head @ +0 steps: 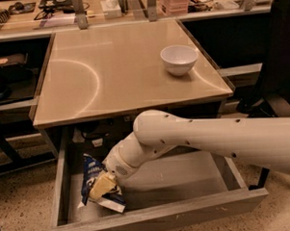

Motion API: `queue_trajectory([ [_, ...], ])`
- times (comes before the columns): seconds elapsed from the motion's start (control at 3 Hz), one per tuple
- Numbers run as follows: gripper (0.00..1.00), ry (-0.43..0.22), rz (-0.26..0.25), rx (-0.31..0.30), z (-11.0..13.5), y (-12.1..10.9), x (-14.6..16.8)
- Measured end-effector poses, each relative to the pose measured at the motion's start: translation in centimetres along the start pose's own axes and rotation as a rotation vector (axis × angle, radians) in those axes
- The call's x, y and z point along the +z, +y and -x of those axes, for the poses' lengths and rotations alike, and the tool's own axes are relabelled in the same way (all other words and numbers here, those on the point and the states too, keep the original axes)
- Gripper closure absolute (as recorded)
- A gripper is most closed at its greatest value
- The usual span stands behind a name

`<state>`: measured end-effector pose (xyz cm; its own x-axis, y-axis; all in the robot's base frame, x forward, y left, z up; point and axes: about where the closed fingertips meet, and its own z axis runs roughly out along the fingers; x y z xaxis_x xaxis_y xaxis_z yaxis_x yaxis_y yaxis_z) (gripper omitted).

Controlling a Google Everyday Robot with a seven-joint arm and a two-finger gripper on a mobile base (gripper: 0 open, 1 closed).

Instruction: Place blue chip bag into top drawer

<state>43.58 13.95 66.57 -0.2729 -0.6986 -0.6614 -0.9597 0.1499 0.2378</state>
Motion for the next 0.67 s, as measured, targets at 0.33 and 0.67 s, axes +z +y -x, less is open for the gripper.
queue_trajectory([
  [0.33,0.48,0.0,0.0,0.0,0.0,0.0,0.0],
  [0.67,0.26,0.0,0.0,0.0,0.0,0.0,0.0],
])
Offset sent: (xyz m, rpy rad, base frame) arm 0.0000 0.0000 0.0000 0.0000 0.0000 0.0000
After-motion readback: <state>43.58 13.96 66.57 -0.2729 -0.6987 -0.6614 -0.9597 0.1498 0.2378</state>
